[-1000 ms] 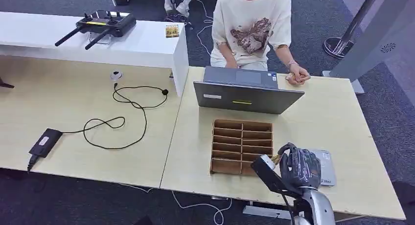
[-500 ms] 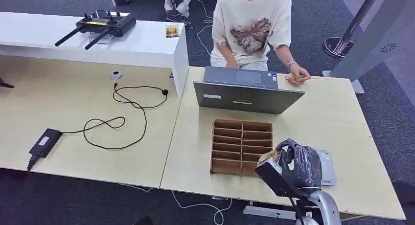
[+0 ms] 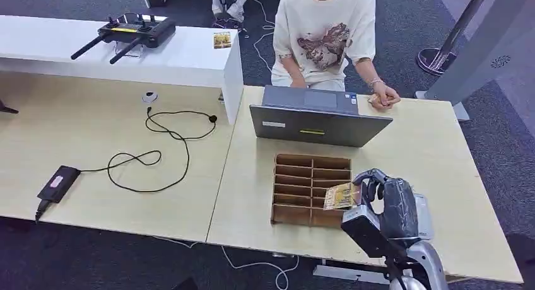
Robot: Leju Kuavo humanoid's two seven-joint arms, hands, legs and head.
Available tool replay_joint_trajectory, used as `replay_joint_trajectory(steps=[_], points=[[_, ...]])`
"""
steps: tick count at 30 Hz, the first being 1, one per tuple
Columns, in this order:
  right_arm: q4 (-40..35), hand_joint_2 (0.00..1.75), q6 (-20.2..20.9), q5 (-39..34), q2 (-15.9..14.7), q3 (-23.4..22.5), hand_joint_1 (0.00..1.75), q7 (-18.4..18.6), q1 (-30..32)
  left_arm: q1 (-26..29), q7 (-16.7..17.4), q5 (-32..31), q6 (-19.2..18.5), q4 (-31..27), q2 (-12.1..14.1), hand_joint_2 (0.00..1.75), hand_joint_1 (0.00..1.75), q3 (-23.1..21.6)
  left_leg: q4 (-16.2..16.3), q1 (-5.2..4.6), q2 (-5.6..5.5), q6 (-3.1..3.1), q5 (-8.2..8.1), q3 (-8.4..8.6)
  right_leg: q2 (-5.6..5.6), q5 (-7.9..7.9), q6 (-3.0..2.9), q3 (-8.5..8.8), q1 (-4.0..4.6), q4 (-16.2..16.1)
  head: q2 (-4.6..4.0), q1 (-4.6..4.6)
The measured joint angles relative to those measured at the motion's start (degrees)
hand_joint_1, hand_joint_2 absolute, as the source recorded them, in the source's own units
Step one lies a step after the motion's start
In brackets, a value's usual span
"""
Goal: Pass the card to the sensor for recognition and then transmit it.
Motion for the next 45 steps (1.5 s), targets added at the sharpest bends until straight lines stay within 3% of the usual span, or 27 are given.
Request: replay_joint_trajectory(steps=[5, 18, 33, 45], points=[[-0.4, 1.75, -0.3, -3.1, 0.0, 0.4, 1.75, -1.8, -2.4, -0.2, -0.4, -0.2, -0.1, 0.0, -0.2, 0.00, 0.00, 0.0, 0.0, 0.00, 0.01, 0.00, 0.00, 0.00, 0.01, 0.01, -0.01, 0.00, 0.00, 0.0, 0.00, 0.00], [3.7, 1.75, -7.3, -3.6, 0.0, 1.2, 1.75, 6.0, -16.8, -0.7, -0.4, -0.9, -0.1, 0.0, -0.6, 0.00, 0.00, 0.0, 0.0, 0.00, 0.10, 0.02, 0.07, 0.01, 0.07, 0.12, -0.08, -0.01, 0.00, 0.1, 0.00, 0.00], [28.8, 1.75, -15.3, -6.2, 0.0, 0.2, 1.75, 13.1, -42.2, -0.9, -0.5, -1.3, 0.1, 0.0, -0.7, 0.00, 0.00, 0.0, 0.0, 0.00, 0.10, 0.03, 0.15, 0.01, 0.09, 0.22, -0.06, -0.03, 0.00, 0.1, 0.00, -0.02], [48.0, 1.75, -20.1, -1.7, 0.0, -0.3, 1.75, 20.7, -56.3, -1.0, -0.5, -1.3, 0.4, 0.0, -0.8, 0.00, 0.00, 0.0, 0.0, 0.00, 0.10, 0.03, 0.15, 0.01, 0.09, 0.22, -0.06, -0.03, 0.00, 0.1, 0.00, 0.00]])
